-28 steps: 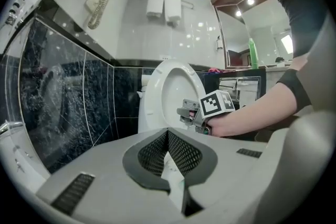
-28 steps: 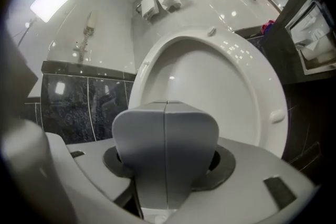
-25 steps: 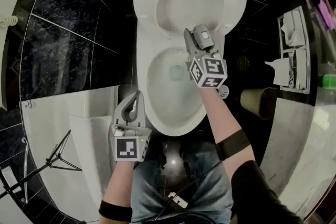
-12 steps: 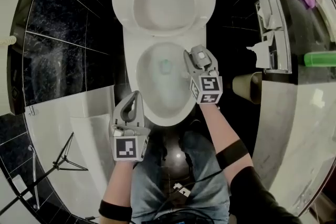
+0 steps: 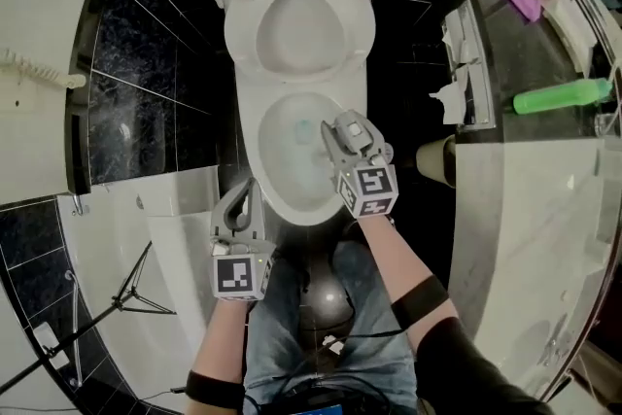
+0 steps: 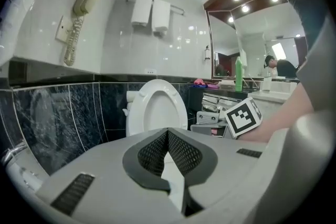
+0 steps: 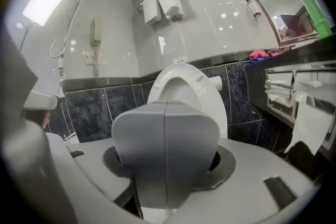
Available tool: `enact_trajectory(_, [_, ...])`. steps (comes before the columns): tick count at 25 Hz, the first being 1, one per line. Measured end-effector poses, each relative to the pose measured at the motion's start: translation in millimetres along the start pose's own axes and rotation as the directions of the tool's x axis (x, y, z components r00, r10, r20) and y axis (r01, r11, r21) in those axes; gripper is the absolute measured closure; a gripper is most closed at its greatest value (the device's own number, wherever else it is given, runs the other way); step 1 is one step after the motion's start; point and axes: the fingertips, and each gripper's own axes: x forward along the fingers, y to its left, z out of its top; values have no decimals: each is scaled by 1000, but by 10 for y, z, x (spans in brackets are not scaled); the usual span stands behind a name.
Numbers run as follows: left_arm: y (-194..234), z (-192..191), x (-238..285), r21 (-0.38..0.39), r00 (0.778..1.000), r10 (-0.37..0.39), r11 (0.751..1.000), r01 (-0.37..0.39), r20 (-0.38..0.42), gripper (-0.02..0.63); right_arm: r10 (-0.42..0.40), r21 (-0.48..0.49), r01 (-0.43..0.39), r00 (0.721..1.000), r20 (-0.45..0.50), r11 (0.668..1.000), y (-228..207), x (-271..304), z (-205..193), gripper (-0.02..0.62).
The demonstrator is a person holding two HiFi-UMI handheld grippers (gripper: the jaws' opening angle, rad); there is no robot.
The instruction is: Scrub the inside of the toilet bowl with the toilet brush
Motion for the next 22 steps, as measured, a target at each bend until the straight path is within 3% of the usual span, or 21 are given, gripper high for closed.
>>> enact_trajectory(11, [-45, 1233, -851, 40, 1000, -23, 999, 22, 8, 606, 73, -40, -73, 997, 9, 997, 851, -990, 1583, 339])
enact_trajectory(22, [-110, 1974, -1425, 91, 998, -39, 995, 35, 46, 606, 128, -73, -124, 991, 49, 990, 1428, -1909, 2606, 339])
